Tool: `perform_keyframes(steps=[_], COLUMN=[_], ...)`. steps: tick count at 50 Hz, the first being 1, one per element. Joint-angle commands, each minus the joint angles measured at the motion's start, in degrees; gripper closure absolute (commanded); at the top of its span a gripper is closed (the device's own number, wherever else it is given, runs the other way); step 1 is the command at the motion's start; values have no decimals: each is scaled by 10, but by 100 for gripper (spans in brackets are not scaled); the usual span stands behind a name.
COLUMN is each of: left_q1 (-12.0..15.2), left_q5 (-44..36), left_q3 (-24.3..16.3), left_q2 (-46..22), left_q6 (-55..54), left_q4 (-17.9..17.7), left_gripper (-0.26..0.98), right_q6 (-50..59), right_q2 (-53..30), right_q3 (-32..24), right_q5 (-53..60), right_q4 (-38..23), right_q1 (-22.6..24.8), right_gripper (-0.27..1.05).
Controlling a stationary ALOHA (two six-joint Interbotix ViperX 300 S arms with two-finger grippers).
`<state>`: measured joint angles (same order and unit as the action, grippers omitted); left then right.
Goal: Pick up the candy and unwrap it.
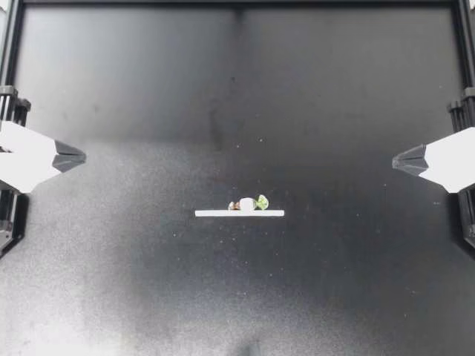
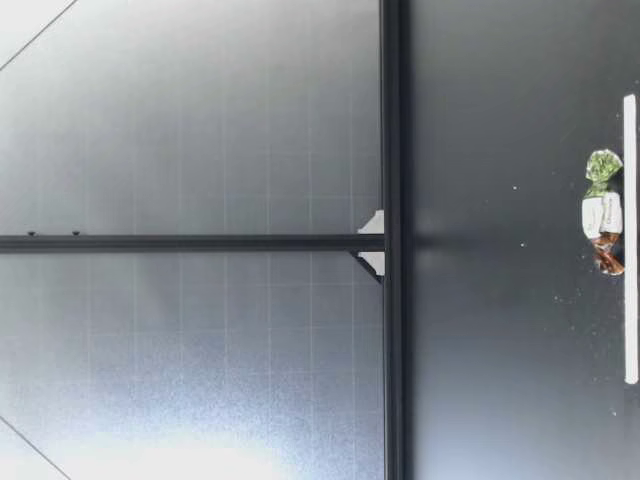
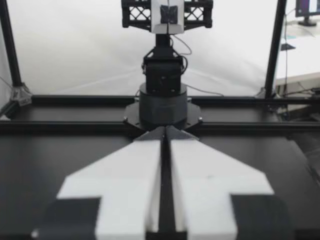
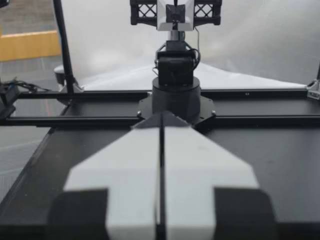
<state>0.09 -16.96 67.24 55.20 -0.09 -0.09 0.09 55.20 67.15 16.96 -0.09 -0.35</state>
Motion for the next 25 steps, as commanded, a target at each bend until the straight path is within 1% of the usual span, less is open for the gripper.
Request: perform_keyframes(steps=[1, 3, 7, 15, 19, 25], left_q1=[-3, -3, -2, -3, -2, -2], left_q5=[-14, -18, -32, -54, -62, -70], left_q3=[-2, 0, 1, 10, 13, 13], left_q2=[-11, -12, -16, -30, -40, -52], left_q6=[5, 10, 13, 18, 18, 18], left_q4=[-1, -1, -1, -1, -1, -1], left_gripper=[85, 87, 88, 88, 88, 88], right_q6=[2, 3, 4, 7, 6, 4], right_q2=[-6, -14, -38, -141, -205, -282], right_q3=[-4, -6, -14, -65, -103, -159], right_q5=[2, 2, 2, -16, -63, -168], right_q4=[-1, 0, -1, 1, 1, -1], right_q1=[-1, -1, -2, -19, -37, -53], right_gripper=[89, 92, 93, 93, 93, 93])
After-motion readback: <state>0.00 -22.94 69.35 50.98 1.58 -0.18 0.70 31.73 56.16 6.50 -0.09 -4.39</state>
